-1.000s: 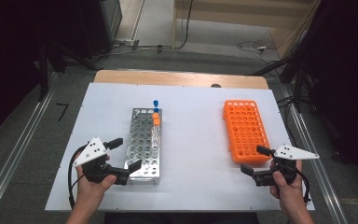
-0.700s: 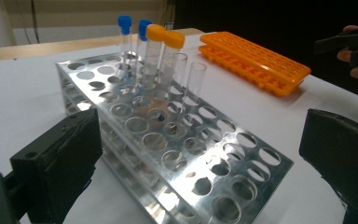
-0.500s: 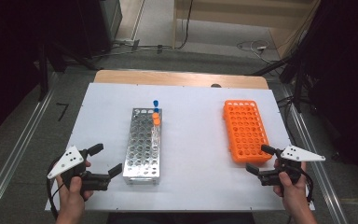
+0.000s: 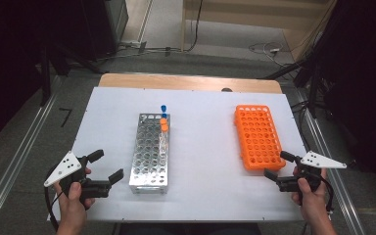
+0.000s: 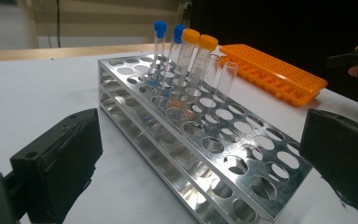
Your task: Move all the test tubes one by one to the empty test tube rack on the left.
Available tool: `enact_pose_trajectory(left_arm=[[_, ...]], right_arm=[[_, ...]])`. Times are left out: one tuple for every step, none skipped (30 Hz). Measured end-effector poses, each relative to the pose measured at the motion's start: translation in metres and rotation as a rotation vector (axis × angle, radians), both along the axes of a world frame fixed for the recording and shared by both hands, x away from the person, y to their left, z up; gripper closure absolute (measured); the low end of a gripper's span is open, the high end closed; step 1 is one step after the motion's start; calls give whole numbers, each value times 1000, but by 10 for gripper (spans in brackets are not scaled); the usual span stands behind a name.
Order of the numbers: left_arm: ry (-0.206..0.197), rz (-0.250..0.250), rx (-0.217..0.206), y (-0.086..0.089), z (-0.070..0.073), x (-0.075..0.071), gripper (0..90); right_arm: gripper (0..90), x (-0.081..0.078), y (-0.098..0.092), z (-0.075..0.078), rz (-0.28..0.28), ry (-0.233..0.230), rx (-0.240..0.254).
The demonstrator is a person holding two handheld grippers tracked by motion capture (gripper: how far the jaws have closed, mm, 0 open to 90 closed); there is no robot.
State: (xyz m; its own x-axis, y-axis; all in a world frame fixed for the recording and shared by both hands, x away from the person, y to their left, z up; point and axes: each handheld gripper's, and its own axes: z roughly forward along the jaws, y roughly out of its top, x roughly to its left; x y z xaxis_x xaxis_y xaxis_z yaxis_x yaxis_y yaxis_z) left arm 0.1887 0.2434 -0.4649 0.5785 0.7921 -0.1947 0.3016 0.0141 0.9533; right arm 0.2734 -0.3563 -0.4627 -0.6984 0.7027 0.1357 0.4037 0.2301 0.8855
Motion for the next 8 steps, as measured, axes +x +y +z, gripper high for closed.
enact_pose_trajectory(left_arm=[[0,-2,2,0,0,0,0],[0,-3,1,0,-1,0,0],[1,-3,1,0,-1,0,0],[2,-4,2,0,-1,1,0],[1,-3,-1,0,-1,1,0],[1,-3,-3,0,-1,1,0],[1,-3,-3,0,-1,1,0],[2,-3,1,0,-1,1,0]], right_arm=[[0,0,0,0,0,3,0],[0,0,0,-1,-1,2,-1],[0,1,0,-1,-3,3,0],[0,1,0,-1,-3,4,-1],[0,1,0,-1,-2,4,-1],[0,1,0,-1,0,6,-2],[0,1,1,-1,3,4,-3],[0,0,1,-1,4,4,-5]])
